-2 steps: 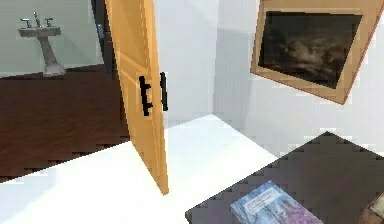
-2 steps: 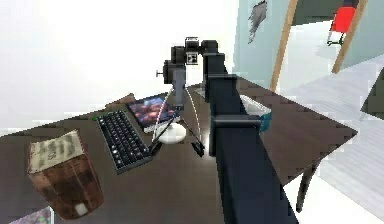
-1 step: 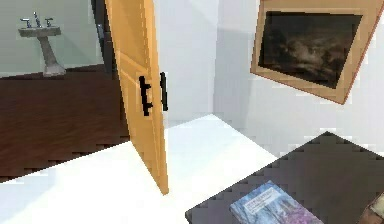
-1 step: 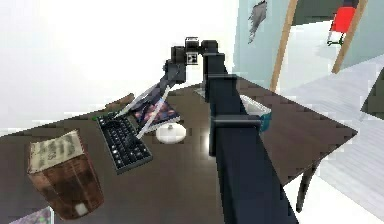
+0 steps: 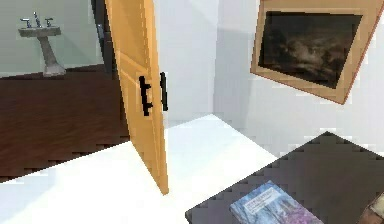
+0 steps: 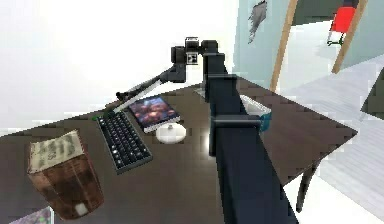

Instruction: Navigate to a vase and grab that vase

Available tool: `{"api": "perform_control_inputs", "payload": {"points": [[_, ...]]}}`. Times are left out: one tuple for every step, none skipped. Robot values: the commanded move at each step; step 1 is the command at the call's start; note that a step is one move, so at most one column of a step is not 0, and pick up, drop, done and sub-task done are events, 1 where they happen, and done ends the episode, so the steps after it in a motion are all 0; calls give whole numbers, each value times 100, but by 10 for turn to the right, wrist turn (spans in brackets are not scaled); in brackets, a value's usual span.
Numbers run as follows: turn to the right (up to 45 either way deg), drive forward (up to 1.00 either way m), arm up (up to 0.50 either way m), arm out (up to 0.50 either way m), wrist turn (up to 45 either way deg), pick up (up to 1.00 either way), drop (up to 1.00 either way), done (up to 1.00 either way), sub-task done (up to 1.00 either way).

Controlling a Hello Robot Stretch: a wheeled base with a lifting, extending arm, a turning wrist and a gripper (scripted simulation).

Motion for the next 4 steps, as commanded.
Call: {"api": "perform_control_inputs", "payload": {"points": [[0, 0, 0, 0, 450, 0, 0, 0, 0], [0, 0, 0, 0, 270, 0, 0, 0, 0], [0, 0, -30, 0, 0, 0, 0, 0, 0], [0, 0, 0, 0, 0, 100, 0, 0, 0]]}}
